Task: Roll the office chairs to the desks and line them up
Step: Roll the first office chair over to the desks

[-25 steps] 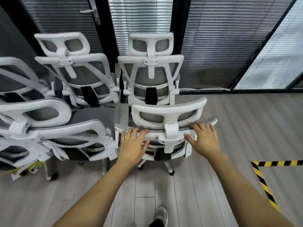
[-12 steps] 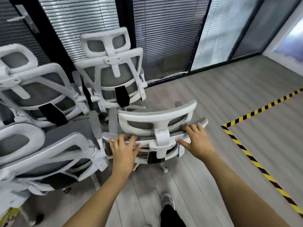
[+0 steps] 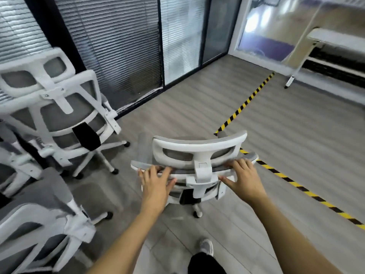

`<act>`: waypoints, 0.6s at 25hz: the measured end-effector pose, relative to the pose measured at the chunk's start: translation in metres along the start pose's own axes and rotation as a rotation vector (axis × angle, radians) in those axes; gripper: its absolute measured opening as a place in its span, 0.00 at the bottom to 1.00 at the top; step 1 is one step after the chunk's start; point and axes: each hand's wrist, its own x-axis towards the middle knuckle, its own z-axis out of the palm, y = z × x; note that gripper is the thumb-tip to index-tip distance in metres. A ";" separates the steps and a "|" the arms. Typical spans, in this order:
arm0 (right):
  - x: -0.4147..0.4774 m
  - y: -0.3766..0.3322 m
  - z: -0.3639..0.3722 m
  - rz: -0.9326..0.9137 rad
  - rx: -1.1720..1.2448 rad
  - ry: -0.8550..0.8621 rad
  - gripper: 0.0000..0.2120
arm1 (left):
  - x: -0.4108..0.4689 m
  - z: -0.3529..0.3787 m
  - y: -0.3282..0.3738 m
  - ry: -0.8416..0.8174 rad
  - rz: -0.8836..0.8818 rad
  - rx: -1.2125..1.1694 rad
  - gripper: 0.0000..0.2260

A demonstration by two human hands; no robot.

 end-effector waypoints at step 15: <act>-0.132 0.267 -0.131 0.532 -0.112 0.373 0.22 | 0.101 0.130 0.331 -0.161 0.564 -0.226 0.16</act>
